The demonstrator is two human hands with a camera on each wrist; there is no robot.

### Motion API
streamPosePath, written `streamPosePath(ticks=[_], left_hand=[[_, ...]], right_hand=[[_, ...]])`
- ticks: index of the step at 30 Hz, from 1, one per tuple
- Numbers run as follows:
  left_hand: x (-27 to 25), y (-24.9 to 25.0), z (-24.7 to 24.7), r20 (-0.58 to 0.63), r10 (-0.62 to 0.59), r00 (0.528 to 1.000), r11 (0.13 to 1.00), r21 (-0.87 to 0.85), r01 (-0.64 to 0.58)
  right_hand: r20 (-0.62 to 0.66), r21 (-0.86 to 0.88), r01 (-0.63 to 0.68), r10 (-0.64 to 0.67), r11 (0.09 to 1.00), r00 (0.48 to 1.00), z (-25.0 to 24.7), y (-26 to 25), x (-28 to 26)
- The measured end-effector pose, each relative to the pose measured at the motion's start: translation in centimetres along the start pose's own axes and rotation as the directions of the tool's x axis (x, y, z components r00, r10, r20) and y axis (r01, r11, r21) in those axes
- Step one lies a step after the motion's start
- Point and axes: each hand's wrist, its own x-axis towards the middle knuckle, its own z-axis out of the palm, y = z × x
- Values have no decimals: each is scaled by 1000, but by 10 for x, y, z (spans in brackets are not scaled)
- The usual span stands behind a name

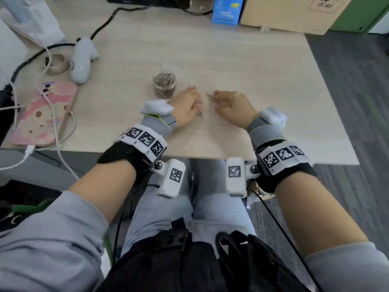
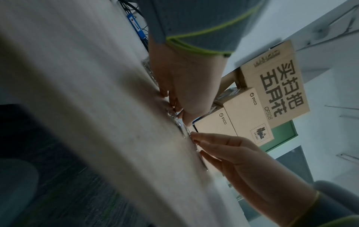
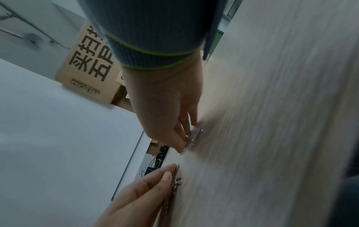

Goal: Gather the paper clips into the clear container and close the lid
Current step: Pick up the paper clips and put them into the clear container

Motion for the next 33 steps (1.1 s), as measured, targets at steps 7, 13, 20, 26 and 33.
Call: streamPosePath(ticks=[7, 13, 20, 26, 33], left_hand=[[-26, 6, -1, -92, 19, 996, 997, -70, -26], [-25, -2, -8, -192, -62, 979, 997, -58, 52], [-11, 0, 1, -275, -80, 958, 958, -287, -3], [-8, 0, -4, -262, -71, 962, 918, -394, -40], [-1, 2, -8, -182, -64, 981, 982, -184, 30]], right_hand=[[-116, 79, 37, -27, 996, 993, 0, 15, -16], [-231, 46, -120, 127, 992, 965, -6, 29, -30], [-200, 114, -101, 122, 988, 972, 5, 15, -10], [-187, 110, -48, 68, 993, 980, 3, 13, 3], [-148, 121, -53, 71, 991, 986, 4, 10, 18]])
